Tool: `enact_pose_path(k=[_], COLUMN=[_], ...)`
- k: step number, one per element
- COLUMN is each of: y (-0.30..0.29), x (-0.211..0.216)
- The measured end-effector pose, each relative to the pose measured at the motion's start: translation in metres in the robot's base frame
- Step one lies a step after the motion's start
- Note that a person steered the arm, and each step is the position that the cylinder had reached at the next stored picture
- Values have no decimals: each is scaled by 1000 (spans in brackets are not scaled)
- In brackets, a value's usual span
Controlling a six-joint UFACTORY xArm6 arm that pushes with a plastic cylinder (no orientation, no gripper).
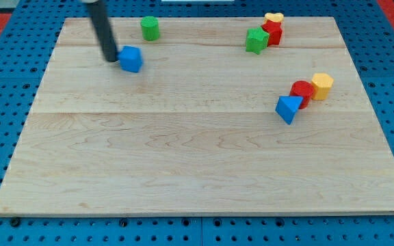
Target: Slide the blue cube closer to the green star
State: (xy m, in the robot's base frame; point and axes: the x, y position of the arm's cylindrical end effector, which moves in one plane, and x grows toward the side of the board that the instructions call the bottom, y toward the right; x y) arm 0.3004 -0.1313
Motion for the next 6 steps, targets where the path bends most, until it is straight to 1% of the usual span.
enact_pose_path(k=[1, 2, 3, 4, 5, 6], y=[61, 22, 75, 137, 169, 165], x=[1, 30, 31, 4, 3, 4])
